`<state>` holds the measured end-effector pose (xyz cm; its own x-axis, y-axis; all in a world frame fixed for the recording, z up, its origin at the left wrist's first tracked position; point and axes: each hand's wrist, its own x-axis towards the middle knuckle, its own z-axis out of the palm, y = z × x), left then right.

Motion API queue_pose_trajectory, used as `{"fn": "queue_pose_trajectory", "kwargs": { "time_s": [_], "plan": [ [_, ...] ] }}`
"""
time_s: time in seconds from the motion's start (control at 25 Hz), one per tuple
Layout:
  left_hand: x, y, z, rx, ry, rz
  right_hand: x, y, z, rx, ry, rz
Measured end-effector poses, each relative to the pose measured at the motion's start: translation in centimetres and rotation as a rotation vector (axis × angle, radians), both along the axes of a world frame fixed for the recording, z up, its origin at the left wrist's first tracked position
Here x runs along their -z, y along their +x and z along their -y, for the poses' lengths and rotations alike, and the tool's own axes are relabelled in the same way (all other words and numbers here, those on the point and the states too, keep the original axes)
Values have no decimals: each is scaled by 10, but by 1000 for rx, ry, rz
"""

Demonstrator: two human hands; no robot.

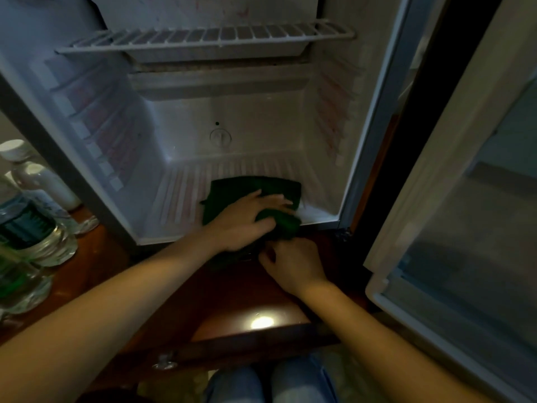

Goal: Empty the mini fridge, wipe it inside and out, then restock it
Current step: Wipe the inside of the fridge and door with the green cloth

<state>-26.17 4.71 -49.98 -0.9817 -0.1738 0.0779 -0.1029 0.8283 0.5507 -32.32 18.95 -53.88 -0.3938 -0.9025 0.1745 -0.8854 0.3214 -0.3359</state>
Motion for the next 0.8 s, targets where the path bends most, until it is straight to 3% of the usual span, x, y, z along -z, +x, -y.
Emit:
{"fn": "queue_pose_trajectory", "kwargs": {
  "time_s": [0.08, 0.2, 0.4, 0.6, 0.68, 0.8],
  "plan": [
    [-1, 27, -9, 137, -23, -64, 0, 1, -1, -17, 3, -20],
    [-8, 9, 1, 133, -13, -38, -2, 3, -1, -10, -13, -7],
    [-15, -61, 8, -187, 57, 98, -6, 0, 1, 14, 13, 6],
    [-6, 25, 14, 103, -27, -19, -4, -1, 0, -6, 9, -5],
    [-7, 34, 29, 15, -52, 17, -3, -1, 1, -9, -11, -5],
    [-14, -16, 39, -251, -29, 123, -1, -1, 1, -10, -14, 16]
  ]
}}
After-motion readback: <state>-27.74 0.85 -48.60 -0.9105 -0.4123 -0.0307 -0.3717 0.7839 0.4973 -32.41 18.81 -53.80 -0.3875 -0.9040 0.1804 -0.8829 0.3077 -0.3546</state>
